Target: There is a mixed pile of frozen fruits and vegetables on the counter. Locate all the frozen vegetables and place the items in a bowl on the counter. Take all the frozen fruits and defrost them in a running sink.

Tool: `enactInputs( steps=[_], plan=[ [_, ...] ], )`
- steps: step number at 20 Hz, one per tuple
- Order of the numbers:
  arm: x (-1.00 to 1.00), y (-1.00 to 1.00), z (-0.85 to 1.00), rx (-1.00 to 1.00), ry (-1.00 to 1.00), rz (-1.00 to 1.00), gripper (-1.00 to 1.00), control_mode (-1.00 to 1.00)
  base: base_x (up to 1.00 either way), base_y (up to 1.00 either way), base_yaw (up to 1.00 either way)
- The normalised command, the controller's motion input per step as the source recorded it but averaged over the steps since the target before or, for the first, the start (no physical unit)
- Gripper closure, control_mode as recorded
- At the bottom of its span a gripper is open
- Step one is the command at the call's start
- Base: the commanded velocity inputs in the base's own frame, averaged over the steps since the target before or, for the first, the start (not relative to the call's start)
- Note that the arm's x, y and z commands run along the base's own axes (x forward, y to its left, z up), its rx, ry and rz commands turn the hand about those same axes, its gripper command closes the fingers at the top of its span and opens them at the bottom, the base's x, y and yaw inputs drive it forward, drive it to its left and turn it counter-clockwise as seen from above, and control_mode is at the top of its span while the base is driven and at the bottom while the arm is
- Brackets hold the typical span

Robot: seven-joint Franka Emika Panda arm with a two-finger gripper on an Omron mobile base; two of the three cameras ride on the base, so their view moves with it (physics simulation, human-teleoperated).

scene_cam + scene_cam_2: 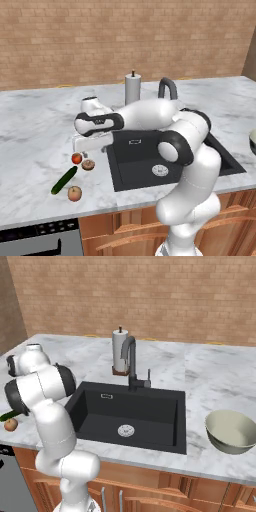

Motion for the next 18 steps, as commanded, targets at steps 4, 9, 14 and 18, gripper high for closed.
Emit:
enactInputs(
  steps=[4,9,14,18],
  plan=[
    [0.2,0.35,-0.35,-0.01,0.06,0.06,-1.0,-1.0,0.0,0.0,0.0],
    [0.33,0.08,-0.24,-0.04,0.02,0.02,-1.0,-1.0,0.0,0.0,0.0],
    [0.25,0.15,-0.33,0.0,0.02,0.01,-1.0,-1.0,0.0,0.0,0.0],
    [0.18,0.2,-0.27,0.01,0.06,0.01,-1.0,-1.0,0.0,0.0,0.0]
  ],
)
